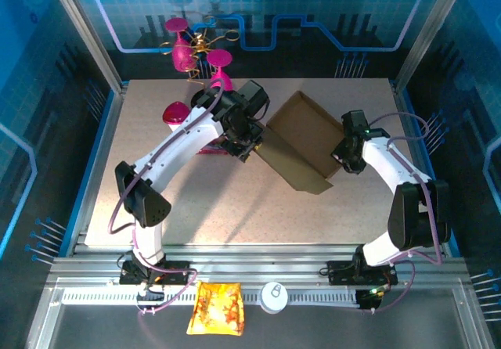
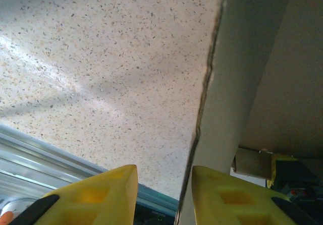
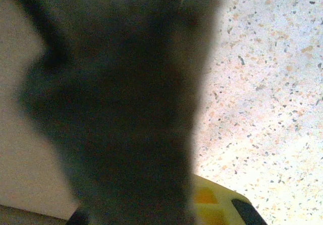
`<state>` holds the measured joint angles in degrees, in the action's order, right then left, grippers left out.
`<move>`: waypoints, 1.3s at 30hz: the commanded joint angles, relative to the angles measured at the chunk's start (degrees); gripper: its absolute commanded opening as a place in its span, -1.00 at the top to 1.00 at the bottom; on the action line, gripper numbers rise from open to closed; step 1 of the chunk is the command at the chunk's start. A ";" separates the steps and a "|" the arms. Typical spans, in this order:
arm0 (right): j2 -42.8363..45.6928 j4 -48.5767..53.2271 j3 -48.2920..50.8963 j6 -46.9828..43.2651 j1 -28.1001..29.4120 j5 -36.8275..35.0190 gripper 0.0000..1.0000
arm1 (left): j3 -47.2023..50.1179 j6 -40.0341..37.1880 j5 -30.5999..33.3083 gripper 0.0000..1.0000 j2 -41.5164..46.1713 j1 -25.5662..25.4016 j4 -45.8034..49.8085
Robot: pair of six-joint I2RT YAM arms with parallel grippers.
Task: Fold the paper box
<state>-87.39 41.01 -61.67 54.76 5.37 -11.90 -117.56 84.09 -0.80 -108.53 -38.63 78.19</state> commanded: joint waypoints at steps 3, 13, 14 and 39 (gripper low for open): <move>0.55 -1.20 0.93 3.61 1.56 0.20 1.00 | -2.39 -0.48 3.45 0.53 -3.05 -0.10 4.61; 1.69 -1.11 3.36 7.14 2.52 1.31 1.00 | -3.95 -4.95 9.05 0.59 -6.08 0.06 5.54; 1.83 -1.03 3.66 7.49 2.46 1.41 1.00 | -4.08 -5.59 9.86 0.67 -6.16 0.06 5.51; 18.03 12.27 -9.78 7.41 5.09 10.49 -0.47 | -24.29 -57.72 33.76 1.00 -16.40 -0.07 9.70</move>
<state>-70.22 49.54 -69.56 64.58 9.85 -1.04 -138.50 35.24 27.27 -123.74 -38.74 85.78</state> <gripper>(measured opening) 0.742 0.053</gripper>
